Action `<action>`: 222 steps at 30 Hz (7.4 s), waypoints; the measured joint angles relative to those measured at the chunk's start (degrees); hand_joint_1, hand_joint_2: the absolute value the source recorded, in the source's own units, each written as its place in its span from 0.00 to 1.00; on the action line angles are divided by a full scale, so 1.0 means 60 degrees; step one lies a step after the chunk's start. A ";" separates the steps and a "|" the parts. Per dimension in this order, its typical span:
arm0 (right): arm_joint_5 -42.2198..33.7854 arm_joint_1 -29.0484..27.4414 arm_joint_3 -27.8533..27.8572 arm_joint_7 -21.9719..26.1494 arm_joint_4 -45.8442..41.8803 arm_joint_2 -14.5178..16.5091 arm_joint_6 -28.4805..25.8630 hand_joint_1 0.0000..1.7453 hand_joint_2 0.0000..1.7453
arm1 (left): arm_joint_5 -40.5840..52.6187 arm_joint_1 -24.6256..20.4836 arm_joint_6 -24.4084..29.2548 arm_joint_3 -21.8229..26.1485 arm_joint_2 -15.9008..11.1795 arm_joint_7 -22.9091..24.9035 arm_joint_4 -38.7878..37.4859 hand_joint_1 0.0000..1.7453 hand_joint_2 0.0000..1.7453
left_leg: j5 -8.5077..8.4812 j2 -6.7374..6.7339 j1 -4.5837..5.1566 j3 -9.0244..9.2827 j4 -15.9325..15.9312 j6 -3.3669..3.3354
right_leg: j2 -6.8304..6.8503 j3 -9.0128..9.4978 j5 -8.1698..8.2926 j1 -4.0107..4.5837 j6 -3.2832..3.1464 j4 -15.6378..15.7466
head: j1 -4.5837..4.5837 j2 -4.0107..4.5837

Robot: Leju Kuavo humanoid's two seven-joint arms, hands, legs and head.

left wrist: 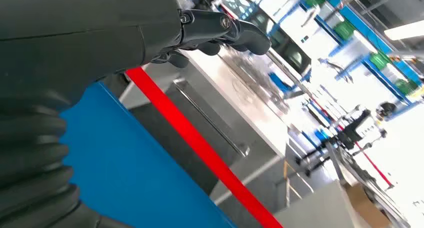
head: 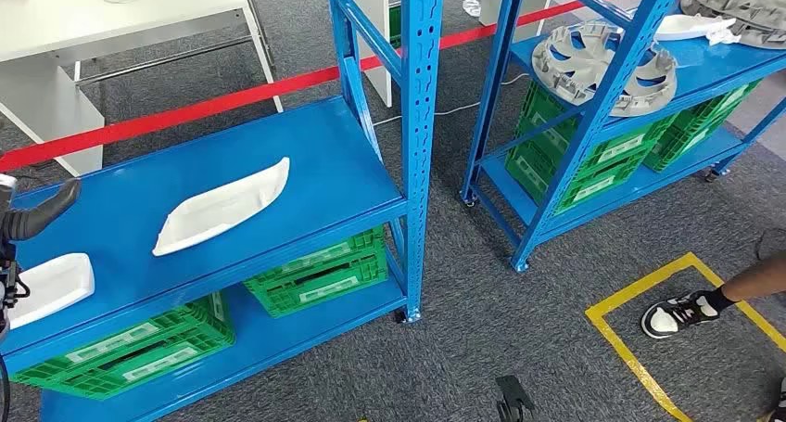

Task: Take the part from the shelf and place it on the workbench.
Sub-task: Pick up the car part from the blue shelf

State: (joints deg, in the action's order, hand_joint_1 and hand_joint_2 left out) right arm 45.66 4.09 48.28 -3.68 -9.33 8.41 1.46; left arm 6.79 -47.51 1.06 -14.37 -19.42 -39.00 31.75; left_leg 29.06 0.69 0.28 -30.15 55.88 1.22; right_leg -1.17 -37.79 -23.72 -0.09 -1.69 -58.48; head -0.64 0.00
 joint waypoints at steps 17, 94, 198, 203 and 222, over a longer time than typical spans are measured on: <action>0.0003 -0.0033 0.0091 0.0016 0.0000 -0.0108 0.0141 0.00 0.00 | -0.1280 0.1551 -0.3997 0.0566 -0.1297 -0.0208 0.1068 0.00 1.00 | 0.0023 -0.0012 0.0011 0.0180 0.0028 0.0056 | -0.0002 0.0144 -0.0014 -0.0006 -0.0001 0.0009 | -0.0002 0.0000; 0.0458 -0.0022 0.0502 -0.0203 0.0000 -0.0237 -0.0080 0.00 0.00 | 0.5276 0.0783 0.0024 -0.2485 -0.1332 0.2239 -0.1600 0.64 1.00 | 0.0051 -0.0011 0.0020 0.0205 0.0040 0.0032 | -0.0004 0.0168 -0.0030 -0.0013 0.0024 0.0014 | -0.0002 0.0000; 0.1236 -0.0086 0.1167 0.0635 0.0000 -0.0537 -0.0148 0.00 0.00 | -0.1738 1.0549 0.2938 0.0253 0.1875 -0.0170 1.3926 1.00 1.00 | -0.0640 -0.0204 -0.0019 -0.0743 0.0286 -0.0323 | 0.0168 0.0405 -0.1103 -0.0124 0.0504 -0.2055 | -0.0089 0.0000; 0.1202 -0.0030 0.1158 0.0737 0.0000 -0.0455 -0.0218 0.00 0.00 | -0.1629 1.0726 0.2425 0.0371 0.2027 -0.0191 1.4310 1.00 1.00 | -0.0960 -0.0199 0.0018 -0.1020 0.0475 -0.0087 | 0.0162 0.1819 -0.1515 -0.0042 0.0173 0.0097 | -0.0088 0.0000; 0.0795 0.0076 0.1351 0.1018 0.0000 0.0010 0.0048 0.00 0.00 | -0.2381 1.0106 -0.0599 0.1990 0.3137 -0.0173 1.3703 1.00 1.00 | 0.0191 -0.0181 -0.0066 0.0384 0.0126 -0.0395 | 0.0260 -0.0089 -0.0660 -0.0123 0.0403 -0.0662 | -0.0080 0.0000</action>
State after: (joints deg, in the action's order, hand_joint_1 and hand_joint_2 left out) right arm 50.43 4.55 56.39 2.43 -9.33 8.48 1.75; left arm -7.50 13.13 -2.54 -2.43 -0.60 -40.04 113.97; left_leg 30.21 -0.39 -0.12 -27.85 56.63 -1.15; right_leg 0.39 -38.33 -27.68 -0.83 0.73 -62.45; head -1.13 0.00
